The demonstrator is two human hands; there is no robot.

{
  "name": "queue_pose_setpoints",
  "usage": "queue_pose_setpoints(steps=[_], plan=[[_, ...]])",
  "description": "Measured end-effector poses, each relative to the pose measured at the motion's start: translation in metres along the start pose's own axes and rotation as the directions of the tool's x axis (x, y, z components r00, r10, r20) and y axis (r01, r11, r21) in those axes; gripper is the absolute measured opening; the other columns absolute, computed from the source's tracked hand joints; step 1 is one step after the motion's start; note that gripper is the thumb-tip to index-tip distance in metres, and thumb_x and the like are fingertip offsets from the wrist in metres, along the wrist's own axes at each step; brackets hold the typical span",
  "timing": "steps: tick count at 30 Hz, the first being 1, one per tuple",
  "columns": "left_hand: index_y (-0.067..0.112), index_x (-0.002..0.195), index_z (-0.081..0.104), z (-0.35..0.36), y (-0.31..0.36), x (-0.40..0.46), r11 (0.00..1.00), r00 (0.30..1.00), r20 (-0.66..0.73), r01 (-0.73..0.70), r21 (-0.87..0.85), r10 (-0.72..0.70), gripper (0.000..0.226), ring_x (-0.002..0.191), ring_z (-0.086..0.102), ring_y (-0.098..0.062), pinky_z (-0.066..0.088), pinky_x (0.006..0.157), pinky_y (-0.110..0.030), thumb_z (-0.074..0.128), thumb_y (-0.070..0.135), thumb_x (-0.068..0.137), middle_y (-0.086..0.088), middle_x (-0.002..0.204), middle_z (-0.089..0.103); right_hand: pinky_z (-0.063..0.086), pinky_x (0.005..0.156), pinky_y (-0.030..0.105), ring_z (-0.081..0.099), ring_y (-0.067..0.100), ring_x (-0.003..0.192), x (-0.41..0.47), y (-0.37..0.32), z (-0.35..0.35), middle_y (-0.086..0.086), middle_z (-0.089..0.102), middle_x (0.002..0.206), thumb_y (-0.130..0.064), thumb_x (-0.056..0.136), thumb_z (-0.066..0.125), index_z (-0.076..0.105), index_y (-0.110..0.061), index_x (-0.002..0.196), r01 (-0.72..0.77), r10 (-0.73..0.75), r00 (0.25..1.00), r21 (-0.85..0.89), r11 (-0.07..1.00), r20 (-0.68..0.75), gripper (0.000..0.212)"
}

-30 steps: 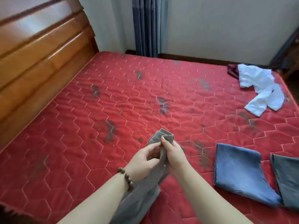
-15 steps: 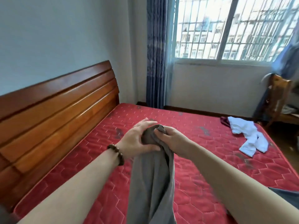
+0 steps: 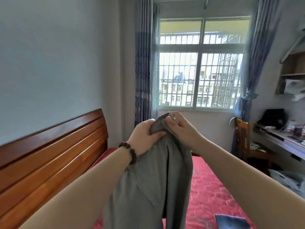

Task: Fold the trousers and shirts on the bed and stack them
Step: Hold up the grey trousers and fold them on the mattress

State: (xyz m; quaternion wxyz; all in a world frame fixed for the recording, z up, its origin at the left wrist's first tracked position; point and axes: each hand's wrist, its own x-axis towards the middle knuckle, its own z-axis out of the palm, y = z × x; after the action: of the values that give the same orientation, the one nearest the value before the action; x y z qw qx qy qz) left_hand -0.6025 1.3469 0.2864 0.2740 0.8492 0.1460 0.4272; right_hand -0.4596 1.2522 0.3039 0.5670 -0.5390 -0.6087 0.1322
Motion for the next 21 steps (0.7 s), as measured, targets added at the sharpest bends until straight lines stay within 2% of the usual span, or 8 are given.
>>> queue_pose_setpoints(steps=[3,4,7,10,12,14,17,21], plan=[[0.011,0.084,0.063,-0.012,0.014,0.017,1.0,1.0,0.003,0.002,-0.015,-0.002,0.019,0.057,0.05,0.003,0.039,0.057,-0.014,0.073,0.026,0.083,0.007,0.069,0.059,0.047,0.079,0.012,0.061,-0.008,0.093,-0.003,-0.009,-0.022,-0.013,0.064,0.108,-0.018,0.083,0.073,0.044,-0.026,0.133,0.078,-0.069,0.992,-0.081,0.994,0.105,0.059],[0.011,0.084,0.064,-0.014,0.019,0.021,1.0,1.0,0.0,-0.012,-0.008,0.012,0.018,0.058,0.051,0.003,0.039,0.058,-0.014,0.073,0.026,0.082,0.007,0.069,0.059,0.047,0.079,0.011,0.061,-0.008,0.094,-0.002,-0.012,-0.027,-0.013,0.064,0.11,-0.015,0.081,0.075,0.046,-0.025,0.133,0.121,-0.109,0.99,-0.135,0.984,0.088,0.06],[0.015,0.082,0.063,-0.013,0.031,0.031,0.995,0.997,-0.015,-0.078,0.068,0.079,0.018,0.059,0.051,0.005,0.037,0.057,-0.01,0.073,0.029,0.082,0.01,0.068,0.058,0.043,0.07,0.012,0.058,-0.009,0.077,0.005,-0.024,-0.035,-0.017,0.066,0.086,-0.014,0.087,0.069,0.063,-0.03,0.102,0.206,-0.226,0.972,-0.22,0.954,-0.069,0.023],[0.015,0.081,0.061,-0.008,0.039,0.037,0.982,0.992,-0.043,-0.113,0.151,0.121,0.024,0.061,0.051,0.0,0.037,0.057,-0.012,0.072,0.036,0.082,0.004,0.071,0.06,0.041,0.063,0.014,0.057,-0.005,0.067,0.016,-0.029,-0.043,-0.015,0.063,0.07,-0.018,0.092,0.062,0.064,-0.029,0.082,0.196,-0.251,0.951,-0.277,0.941,-0.18,0.015],[0.024,0.079,0.059,-0.005,0.042,0.039,0.979,0.992,-0.041,-0.113,0.171,0.121,0.022,0.061,0.053,0.0,0.037,0.056,-0.011,0.072,0.042,0.08,0.008,0.07,0.061,0.045,0.068,0.029,0.06,0.01,0.073,0.023,-0.033,-0.048,0.001,0.067,0.074,-0.021,0.092,0.061,0.068,-0.014,0.085,0.174,-0.248,0.95,-0.338,0.925,-0.189,0.012],[0.033,0.08,0.058,-0.004,0.042,0.038,0.987,0.997,0.011,-0.08,0.137,0.079,0.022,0.065,0.056,0.006,0.039,0.057,-0.008,0.077,0.044,0.075,0.015,0.073,0.062,0.045,0.075,0.029,0.06,0.023,0.078,0.03,-0.037,-0.056,0.01,0.069,0.082,-0.021,0.092,0.061,0.069,-0.006,0.093,0.183,-0.276,0.941,-0.393,0.901,-0.196,0.017],[0.031,0.098,0.063,-0.003,0.034,0.031,0.994,0.991,0.128,0.023,0.105,-0.036,0.041,0.082,0.062,0.007,0.047,0.072,-0.011,0.085,0.044,0.066,0.016,0.092,0.068,0.036,0.063,0.013,0.055,0.019,0.074,0.038,-0.046,-0.075,0.005,0.065,0.077,-0.021,0.092,0.062,0.07,-0.006,0.092,0.208,-0.336,0.916,-0.457,0.865,-0.218,0.017],[0.024,0.103,0.066,0.005,0.022,0.02,0.984,0.97,0.216,0.075,0.161,-0.109,0.047,0.086,0.065,0.002,0.05,0.076,-0.016,0.088,0.033,0.063,0.015,0.094,0.07,0.029,0.061,0.022,0.053,0.021,0.074,0.046,-0.051,-0.104,0.007,0.063,0.077,-0.023,0.093,0.061,0.067,-0.003,0.091,0.184,-0.353,0.905,-0.527,0.829,-0.238,0.021]])
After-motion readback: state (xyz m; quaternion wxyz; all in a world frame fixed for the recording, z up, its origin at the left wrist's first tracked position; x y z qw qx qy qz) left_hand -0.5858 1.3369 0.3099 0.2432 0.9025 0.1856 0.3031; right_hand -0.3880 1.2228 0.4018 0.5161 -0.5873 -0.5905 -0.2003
